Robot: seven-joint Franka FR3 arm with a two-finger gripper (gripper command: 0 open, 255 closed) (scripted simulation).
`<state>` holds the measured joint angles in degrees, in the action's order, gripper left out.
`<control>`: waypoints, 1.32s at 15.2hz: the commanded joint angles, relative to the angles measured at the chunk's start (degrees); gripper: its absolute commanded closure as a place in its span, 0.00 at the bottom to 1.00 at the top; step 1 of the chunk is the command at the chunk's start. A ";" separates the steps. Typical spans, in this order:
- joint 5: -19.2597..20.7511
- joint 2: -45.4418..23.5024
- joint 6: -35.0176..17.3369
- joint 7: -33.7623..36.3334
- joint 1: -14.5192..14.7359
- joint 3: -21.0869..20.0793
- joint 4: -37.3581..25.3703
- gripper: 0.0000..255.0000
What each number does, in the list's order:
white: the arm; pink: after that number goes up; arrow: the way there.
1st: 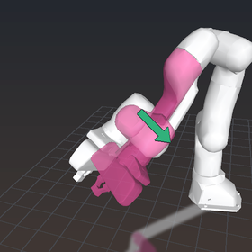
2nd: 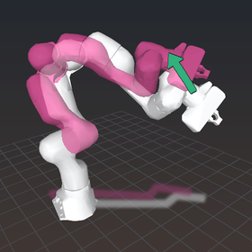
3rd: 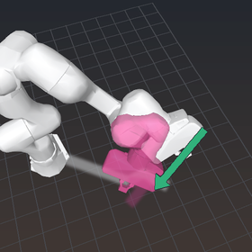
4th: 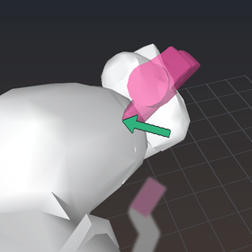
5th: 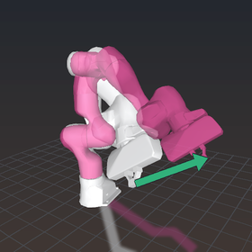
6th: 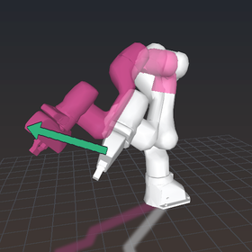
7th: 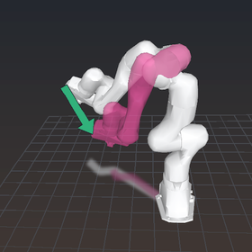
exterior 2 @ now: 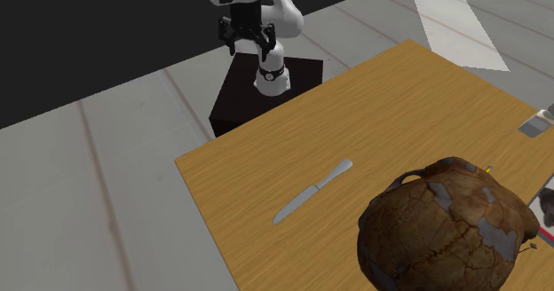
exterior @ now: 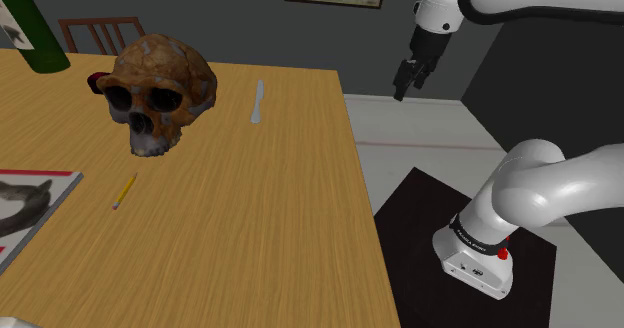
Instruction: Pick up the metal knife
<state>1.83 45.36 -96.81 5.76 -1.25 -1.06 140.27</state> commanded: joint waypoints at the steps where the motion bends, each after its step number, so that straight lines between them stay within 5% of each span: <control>1: 0.00 0.00 0.00 0.00 0.00 0.00 0.00 0.00; 11: -6.21 -18.25 -7.51 19.38 -0.31 -9.68 -11.05 0.00; 20: -5.21 -37.54 -10.75 36.38 -1.18 -15.71 -27.83 0.00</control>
<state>-3.55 9.46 -107.39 40.15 -2.43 -16.27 113.96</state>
